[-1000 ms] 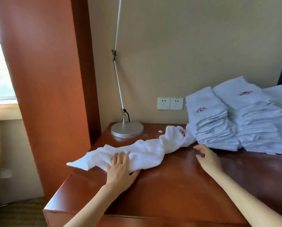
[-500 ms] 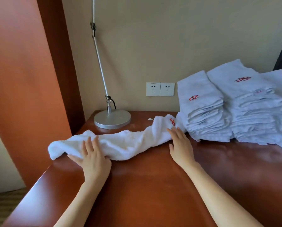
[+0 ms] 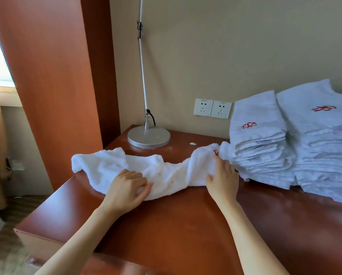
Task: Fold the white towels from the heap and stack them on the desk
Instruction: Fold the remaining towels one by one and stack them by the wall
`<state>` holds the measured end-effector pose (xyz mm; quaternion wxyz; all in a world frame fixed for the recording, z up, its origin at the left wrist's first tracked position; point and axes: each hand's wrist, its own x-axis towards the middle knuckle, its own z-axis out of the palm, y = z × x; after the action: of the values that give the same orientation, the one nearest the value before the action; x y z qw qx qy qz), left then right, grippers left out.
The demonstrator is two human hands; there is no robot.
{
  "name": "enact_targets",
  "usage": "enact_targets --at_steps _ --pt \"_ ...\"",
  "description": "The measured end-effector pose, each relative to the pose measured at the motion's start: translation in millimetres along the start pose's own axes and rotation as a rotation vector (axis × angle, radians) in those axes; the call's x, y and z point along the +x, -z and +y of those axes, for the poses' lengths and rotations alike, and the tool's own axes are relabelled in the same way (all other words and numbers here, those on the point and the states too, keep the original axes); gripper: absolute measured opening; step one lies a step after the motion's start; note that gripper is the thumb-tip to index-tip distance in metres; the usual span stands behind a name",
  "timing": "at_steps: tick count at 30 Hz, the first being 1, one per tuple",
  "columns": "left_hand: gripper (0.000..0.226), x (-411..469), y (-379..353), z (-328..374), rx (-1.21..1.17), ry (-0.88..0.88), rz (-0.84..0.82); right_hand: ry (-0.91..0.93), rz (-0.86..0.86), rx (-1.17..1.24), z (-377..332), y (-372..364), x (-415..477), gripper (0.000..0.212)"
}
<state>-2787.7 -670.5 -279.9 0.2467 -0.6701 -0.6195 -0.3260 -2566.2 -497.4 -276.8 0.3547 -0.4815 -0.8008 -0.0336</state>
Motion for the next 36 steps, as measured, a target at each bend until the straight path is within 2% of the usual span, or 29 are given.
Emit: enact_targets --at_steps 1,3,6,7,9,10,11,13,15,17,20,22,23,25,27,29,31,34,36 --pt "0.04 -2 1 2 -0.012 -0.008 -0.017 0.109 0.02 -0.005 -1 -3 2 0.073" --pt "0.033 -6 2 5 -0.061 0.036 -0.088 0.338 -0.11 -0.011 -5 -2 8 0.088" --pt "0.016 -6 6 5 -0.106 0.156 -0.226 0.51 -0.407 -0.089 -6 12 25 0.08" --pt "0.031 -2 8 4 -0.094 0.21 -0.303 0.524 -0.446 -0.154 -6 20 29 0.071" --pt "0.08 15 11 2 -0.063 0.347 -0.476 0.522 -0.481 -0.263 -5 38 32 0.056" --pt "0.096 26 12 1 -0.027 0.409 -0.556 0.504 -0.502 -0.289 -6 47 29 0.053" --pt "0.1 33 11 1 0.023 0.445 -0.621 0.474 -0.543 -0.296 -6 56 23 0.051" --pt "0.08 42 8 3 0.131 0.492 -0.7 0.39 -0.679 -0.278 -3 73 9 0.057" --pt "0.045 43 9 9 0.164 0.498 -0.648 0.256 -0.88 -0.219 2 89 1 0.069" --pt "0.033 44 13 12 0.205 0.4 -0.556 0.204 -0.937 -0.134 4 100 4 0.057" --pt "0.027 36 13 15 0.248 0.05 -0.394 0.269 -0.652 -0.031 8 98 20 0.024" --pt "0.025 24 13 19 0.135 -0.19 -0.356 0.322 -0.515 0.109 5 87 33 0.022" --pt "0.024 20 15 21 0.07 -0.247 -0.424 0.349 -0.508 0.183 0 81 39 0.025" --pt "0.02 14 20 23 -0.039 -0.147 -0.569 0.37 -0.632 0.315 -15 65 49 0.03" --pt "0.03 24 26 23 -0.267 0.2 -0.677 0.322 -0.863 0.39 -22 41 58 0.036" --pt "0.028 36 23 13 -0.45 0.474 -0.722 0.299 -1.045 0.197 -25 24 66 0.045" --pt "0.011 46 20 -1 -0.355 0.512 -0.79 0.273 -1.2 -0.031 -28 22 73 0.057" --pt "0.066 56 17 -17 -0.125 0.497 -0.956 0.129 -1.308 -0.125 -33 32 84 0.077" --pt "0.084 64 17 -19 -0.038 0.487 -0.99 0.13 -1.282 -0.267 -30 41 87 0.065"
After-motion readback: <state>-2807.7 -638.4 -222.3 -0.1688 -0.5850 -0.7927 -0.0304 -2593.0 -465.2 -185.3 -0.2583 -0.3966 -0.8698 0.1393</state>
